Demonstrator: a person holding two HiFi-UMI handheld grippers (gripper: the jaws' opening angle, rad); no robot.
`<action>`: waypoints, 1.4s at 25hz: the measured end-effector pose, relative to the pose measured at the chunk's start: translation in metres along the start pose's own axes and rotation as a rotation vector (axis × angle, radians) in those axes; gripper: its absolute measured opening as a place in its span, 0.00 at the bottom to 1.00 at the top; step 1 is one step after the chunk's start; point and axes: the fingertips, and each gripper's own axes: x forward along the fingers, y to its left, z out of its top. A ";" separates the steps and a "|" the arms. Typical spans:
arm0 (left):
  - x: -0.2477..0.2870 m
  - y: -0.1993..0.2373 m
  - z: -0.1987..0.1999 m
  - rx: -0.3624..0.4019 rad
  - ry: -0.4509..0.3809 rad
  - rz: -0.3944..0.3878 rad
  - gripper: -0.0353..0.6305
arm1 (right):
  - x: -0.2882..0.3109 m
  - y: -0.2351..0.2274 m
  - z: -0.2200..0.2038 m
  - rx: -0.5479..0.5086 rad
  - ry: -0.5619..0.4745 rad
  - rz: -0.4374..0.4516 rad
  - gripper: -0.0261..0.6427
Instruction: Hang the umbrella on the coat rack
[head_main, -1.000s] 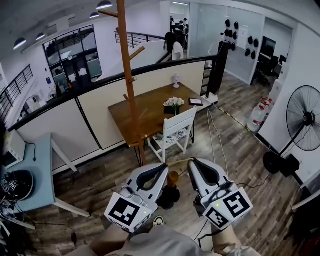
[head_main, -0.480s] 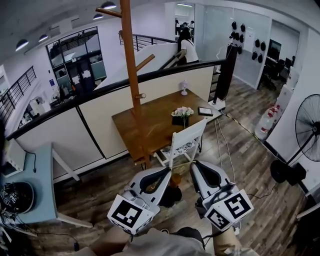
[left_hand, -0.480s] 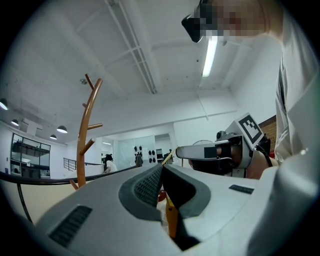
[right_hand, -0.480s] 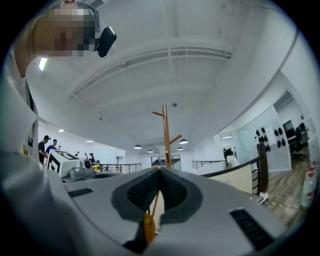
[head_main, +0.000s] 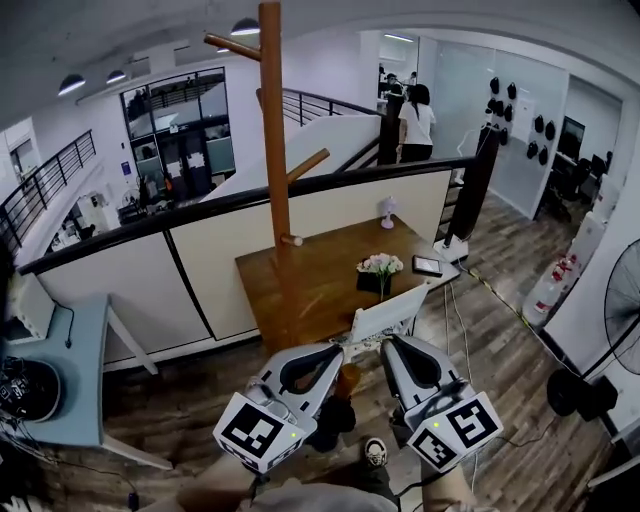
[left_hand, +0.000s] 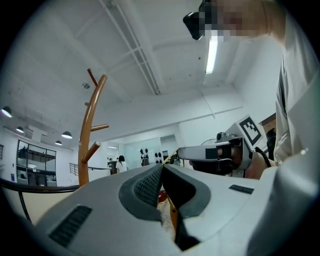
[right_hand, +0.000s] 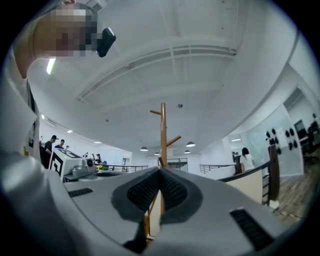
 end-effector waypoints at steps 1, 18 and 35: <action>0.005 0.005 -0.002 -0.007 0.002 0.012 0.06 | 0.005 -0.005 -0.001 0.003 -0.001 0.018 0.04; 0.121 0.090 0.016 0.079 -0.027 0.388 0.06 | 0.122 -0.119 0.035 0.025 -0.060 0.512 0.04; 0.146 0.133 -0.013 0.081 0.097 0.675 0.06 | 0.190 -0.150 0.002 0.169 -0.018 0.754 0.04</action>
